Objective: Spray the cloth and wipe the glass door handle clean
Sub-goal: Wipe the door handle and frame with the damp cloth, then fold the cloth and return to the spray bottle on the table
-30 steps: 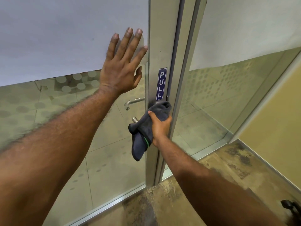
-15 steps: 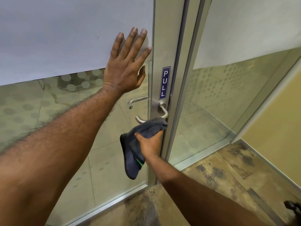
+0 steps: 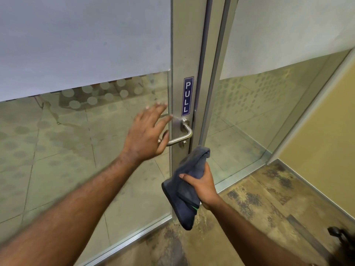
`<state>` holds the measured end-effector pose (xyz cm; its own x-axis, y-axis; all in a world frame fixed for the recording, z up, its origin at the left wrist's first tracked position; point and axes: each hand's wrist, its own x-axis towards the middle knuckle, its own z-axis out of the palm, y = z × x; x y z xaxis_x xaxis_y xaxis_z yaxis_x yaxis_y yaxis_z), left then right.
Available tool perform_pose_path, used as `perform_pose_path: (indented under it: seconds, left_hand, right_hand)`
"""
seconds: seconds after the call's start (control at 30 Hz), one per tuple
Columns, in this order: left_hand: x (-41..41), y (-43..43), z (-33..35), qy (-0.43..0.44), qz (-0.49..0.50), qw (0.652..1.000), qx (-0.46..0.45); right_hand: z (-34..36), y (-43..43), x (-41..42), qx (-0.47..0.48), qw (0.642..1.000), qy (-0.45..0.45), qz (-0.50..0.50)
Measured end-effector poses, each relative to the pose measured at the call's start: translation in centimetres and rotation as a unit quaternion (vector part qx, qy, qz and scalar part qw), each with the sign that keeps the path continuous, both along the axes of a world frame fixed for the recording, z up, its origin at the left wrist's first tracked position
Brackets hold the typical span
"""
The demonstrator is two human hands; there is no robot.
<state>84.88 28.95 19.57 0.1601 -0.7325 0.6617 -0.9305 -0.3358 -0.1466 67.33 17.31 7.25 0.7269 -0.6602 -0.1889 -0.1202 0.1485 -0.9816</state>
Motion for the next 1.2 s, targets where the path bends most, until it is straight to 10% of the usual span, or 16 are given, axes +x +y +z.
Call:
perform_pose_path:
  seconds: [0.27,0.43,0.5,0.73,0.87,1.2]
  left_hand:
    - [-7.3,1.0,-7.2,0.393,-0.042,0.914,-0.09]
    - [-9.6,-1.2,-9.3,0.778,-0.074,0.624,-0.023]
    - [-10.3,-1.6,-9.5,0.816,-0.123,0.565,-0.015]
    - [-10.9,-3.0,-7.5,0.745,-0.084,0.658,-0.078]
    - [-12.1,-3.8,-5.7,0.693,-0.07,0.715,-0.054]
    - [-14.0,-5.8,-1.3,0.668,-0.067,0.74,-0.033]
  right_hand:
    - [2.7,-2.4,-5.6,0.136,0.982,-0.109,0.076]
    - [4.0,-2.9,-7.5,0.256,0.943,-0.174,0.12]
    - [4.0,-3.1,-8.0,0.274,0.937,-0.182,0.117]
    - [4.4,-4.9,-10.6,0.353,0.9,-0.238,0.094]
    - [4.4,-5.5,-12.0,0.291,0.935,-0.195,0.052]
    - [4.5,-8.5,-17.2,0.091,0.993,-0.069,-0.006]
